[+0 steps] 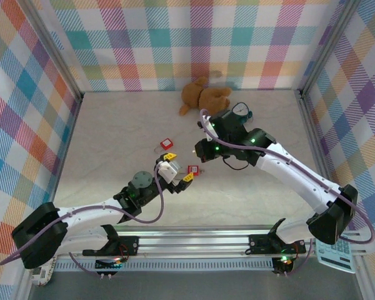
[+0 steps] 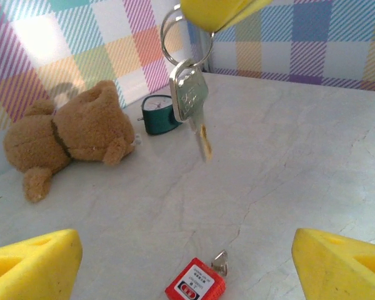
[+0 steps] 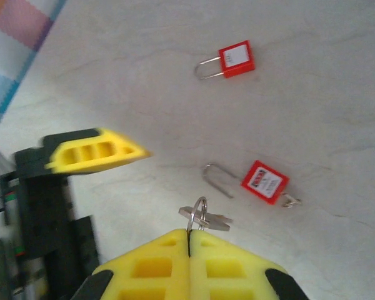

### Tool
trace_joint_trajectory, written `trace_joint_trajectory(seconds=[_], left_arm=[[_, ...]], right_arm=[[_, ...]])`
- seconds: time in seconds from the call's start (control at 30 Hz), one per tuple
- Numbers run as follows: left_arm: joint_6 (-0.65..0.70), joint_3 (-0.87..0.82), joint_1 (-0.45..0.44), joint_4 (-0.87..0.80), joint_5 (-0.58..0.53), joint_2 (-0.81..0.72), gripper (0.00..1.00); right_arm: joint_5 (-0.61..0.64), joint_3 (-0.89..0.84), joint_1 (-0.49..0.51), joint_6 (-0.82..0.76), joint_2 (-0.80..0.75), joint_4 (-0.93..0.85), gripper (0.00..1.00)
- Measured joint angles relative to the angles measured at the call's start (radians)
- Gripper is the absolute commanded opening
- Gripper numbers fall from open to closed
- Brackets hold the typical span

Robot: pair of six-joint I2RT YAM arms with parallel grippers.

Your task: Unlock with the key

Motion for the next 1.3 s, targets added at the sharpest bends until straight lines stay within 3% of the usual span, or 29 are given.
trace_joint_trajectory(seconds=[0.27, 0.63, 0.97, 1.3], left_arm=[[-0.017, 0.054, 0.011, 0.089, 0.076, 0.067, 0.73], [-0.049, 0.058, 0.032, 0.145, 0.106, 0.088, 0.44], [-0.047, 0.058, 0.040, 0.133, 0.122, 0.069, 0.16], [-0.044, 0.064, 0.046, 0.055, 0.143, 0.030, 0.06]], right_arm=[[-0.091, -0.002, 0.041, 0.070, -0.036, 0.030, 0.00], [-0.145, -0.042, 0.051, 0.120, -0.045, 0.111, 0.00], [-0.121, -0.069, 0.051, 0.137, -0.046, 0.137, 0.00], [-0.020, -0.097, 0.051, 0.137, -0.061, 0.142, 0.00]])
